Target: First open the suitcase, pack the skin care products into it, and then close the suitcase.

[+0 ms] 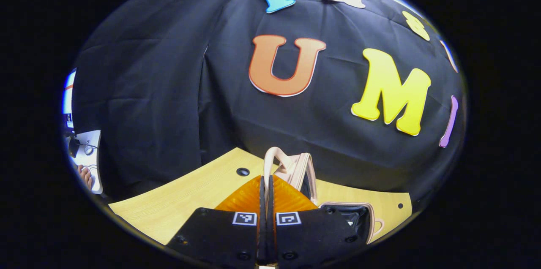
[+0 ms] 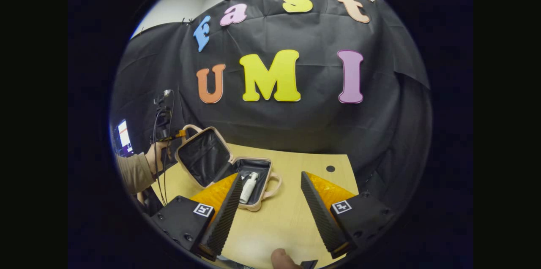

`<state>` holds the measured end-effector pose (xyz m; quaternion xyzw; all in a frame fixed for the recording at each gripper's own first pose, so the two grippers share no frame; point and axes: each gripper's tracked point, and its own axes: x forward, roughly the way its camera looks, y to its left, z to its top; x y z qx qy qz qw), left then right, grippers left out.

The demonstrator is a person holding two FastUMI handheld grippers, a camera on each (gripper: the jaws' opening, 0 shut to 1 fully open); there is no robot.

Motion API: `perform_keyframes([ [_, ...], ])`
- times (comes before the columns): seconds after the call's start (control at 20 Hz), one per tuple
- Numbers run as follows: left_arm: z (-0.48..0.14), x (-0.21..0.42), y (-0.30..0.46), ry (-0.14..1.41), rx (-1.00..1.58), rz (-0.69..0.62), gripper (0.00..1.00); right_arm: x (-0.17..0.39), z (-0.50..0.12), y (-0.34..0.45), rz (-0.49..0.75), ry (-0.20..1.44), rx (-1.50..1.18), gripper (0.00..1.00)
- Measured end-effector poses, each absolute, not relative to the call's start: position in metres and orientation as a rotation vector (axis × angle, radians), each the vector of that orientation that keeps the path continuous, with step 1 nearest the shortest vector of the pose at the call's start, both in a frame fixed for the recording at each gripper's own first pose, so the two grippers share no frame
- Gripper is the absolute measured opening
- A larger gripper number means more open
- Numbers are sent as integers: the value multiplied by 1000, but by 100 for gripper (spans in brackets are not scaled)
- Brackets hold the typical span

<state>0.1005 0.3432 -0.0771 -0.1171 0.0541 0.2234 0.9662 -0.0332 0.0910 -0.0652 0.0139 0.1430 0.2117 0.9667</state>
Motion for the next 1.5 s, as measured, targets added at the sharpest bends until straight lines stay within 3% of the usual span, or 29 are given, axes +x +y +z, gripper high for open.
perform_keyframes([
  [0.1, -65, 102, 314, 81, -216, 441, 3, -30, -65, 84, 433, 281, 31, 80],
  [0.35, -54, 102, 206, 24, -91, 341, 3, -29, -64, 73, 445, 259, 2, 83],
  [0.55, -75, 117, 118, 45, -22, 241, 3, -30, -66, 62, 447, 251, -20, 80],
  [0.8, -122, 134, 45, 103, 34, 166, 3, -29, -64, 40, 418, 235, -24, 86],
  [0.95, -156, 144, 9, 171, 52, 121, 3, -30, -66, 22, 389, 226, -37, 80],
  [1.5, -260, 164, -46, 392, 138, 53, 4, -35, -56, -39, 285, 142, -79, 82],
])
